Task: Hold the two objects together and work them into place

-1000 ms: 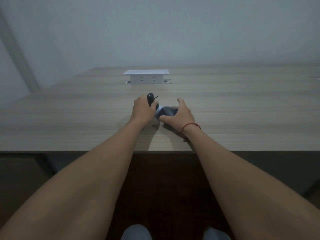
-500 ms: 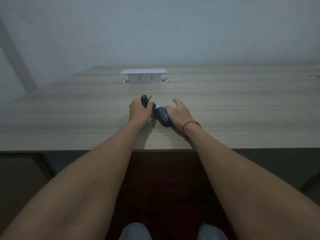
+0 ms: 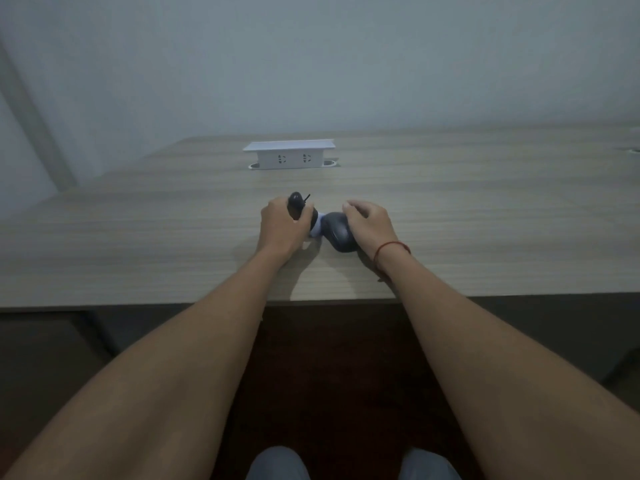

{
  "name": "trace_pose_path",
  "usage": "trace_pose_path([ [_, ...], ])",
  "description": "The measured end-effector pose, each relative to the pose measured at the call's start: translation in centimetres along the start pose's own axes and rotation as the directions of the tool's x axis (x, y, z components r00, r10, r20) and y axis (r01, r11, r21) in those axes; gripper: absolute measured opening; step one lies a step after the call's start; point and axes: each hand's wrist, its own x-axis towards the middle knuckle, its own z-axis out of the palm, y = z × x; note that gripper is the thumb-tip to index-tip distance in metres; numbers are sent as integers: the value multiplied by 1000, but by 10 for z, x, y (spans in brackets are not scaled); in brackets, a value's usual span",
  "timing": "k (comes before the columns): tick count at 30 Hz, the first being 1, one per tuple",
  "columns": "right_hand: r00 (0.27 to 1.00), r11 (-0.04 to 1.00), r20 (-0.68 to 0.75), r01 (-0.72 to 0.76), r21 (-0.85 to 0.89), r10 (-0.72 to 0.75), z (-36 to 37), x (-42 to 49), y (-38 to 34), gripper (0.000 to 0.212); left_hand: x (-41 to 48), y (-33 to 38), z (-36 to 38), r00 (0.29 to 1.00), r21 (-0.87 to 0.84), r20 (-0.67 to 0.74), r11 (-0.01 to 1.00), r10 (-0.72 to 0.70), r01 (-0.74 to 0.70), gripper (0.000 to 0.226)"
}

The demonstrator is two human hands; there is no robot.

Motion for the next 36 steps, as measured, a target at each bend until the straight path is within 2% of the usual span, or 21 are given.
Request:
trace_pose_path([
  [2, 996, 997, 69, -62, 46, 59, -7, 0, -1, 47, 2, 3, 1, 1000, 9, 3, 1000, -16, 16, 30],
  [4, 994, 999, 99, -51, -12, 52, -9, -2, -1, 55, 2, 6, 2, 999, -8, 27, 999, -34, 35, 30],
  [8, 999, 999, 24, -36, -23, 36, -4, -1, -1, 55, -2, 7, -2, 991, -90, 132, 995, -23, 35, 34],
  [12, 998, 998, -6, -59, 3, 59, -4, 2, -2, 56, -8, 12, -16, 951, -193, 301, 973, -67, 130, 25],
  [15, 999, 999, 20, -50, -3, 50, -2, -1, -2, 58, -3, 16, -13, 975, -127, 196, 983, -104, 130, 19],
  [18, 996, 998, 54, -67, 17, 66, -2, -3, -1, 62, 2, 17, -8, 979, -150, 99, 970, -178, 192, 25],
  [23, 997, 998, -77, -32, -63, 28, 0, -3, -3, 55, 1, 16, -15, 929, -214, 307, 937, -204, 276, 21],
  [25, 998, 996, -62, -27, -81, 22, 3, -3, -2, 56, 2, 11, -18, 920, -234, 320, 922, -226, 308, 20],
  [28, 999, 997, 10, -29, -69, 30, 6, -6, -3, 62, 10, 7, -13, 967, -185, 145, 954, -211, 237, 22],
  [30, 999, 998, 27, -34, -59, 36, 6, -7, -4, 64, 7, 8, -8, 977, -149, 94, 968, -189, 202, 22],
  [34, 999, 992, -47, -25, -126, 20, 3, -6, -4, 58, -4, 14, -12, 944, -232, 276, 941, -178, 246, 20],
  [36, 999, 990, -37, -24, -141, 19, 3, -6, -4, 58, -4, 14, -21, 913, -297, 362, 906, -185, 302, 17],
])
